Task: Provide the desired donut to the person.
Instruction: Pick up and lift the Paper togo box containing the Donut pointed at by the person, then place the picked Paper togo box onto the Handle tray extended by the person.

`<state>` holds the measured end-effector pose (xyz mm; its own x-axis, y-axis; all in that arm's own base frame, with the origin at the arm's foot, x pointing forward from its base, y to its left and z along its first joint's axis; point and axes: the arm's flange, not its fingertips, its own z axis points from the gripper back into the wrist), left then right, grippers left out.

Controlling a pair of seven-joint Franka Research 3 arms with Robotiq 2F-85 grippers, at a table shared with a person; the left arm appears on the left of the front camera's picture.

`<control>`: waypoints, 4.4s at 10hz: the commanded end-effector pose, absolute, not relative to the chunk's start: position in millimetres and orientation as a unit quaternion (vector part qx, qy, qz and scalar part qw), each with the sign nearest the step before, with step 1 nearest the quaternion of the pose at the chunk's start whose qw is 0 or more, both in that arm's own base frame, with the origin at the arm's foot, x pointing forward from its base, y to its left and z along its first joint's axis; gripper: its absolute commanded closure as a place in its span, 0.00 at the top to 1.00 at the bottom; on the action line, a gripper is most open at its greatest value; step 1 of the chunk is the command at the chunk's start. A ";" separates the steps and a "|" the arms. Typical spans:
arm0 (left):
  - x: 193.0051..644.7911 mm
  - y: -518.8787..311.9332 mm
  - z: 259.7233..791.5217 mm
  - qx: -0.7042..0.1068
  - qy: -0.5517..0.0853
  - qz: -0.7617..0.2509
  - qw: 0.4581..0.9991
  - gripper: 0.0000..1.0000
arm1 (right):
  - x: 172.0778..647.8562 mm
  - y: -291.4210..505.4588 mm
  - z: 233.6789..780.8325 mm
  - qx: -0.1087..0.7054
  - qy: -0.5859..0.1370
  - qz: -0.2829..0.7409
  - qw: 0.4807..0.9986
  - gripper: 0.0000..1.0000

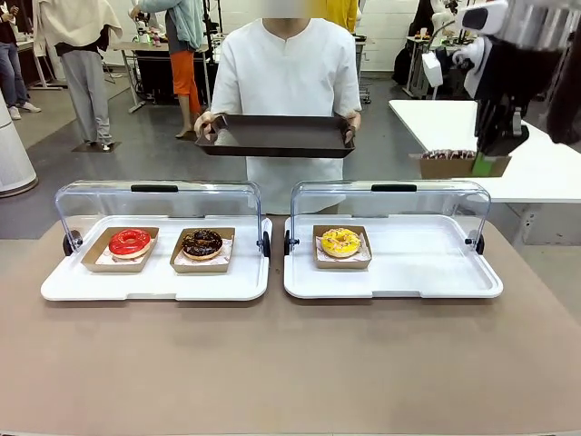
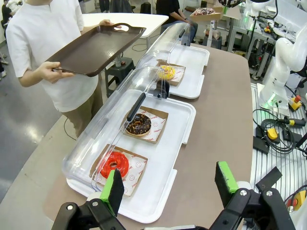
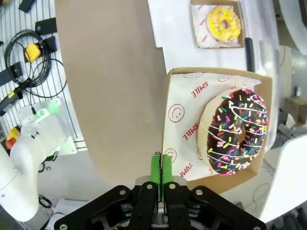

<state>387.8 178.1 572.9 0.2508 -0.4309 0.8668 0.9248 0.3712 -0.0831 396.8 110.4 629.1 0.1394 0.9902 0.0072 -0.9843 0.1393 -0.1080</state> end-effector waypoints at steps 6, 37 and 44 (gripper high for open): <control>386.8 177.9 574.2 -0.313 -0.397 -0.467 0.726 1.00 | 406.2 111.3 630.7 -0.035 -0.035 0.655 0.754 0.00; 386.8 177.9 574.2 -0.313 -0.397 -0.467 0.726 1.00 | 517.2 251.2 604.9 -0.031 -0.120 0.721 0.682 0.02; 386.8 177.9 574.2 -0.313 -0.397 -0.467 0.726 1.00 | 548.7 236.6 576.0 -0.007 -0.089 0.713 0.695 0.02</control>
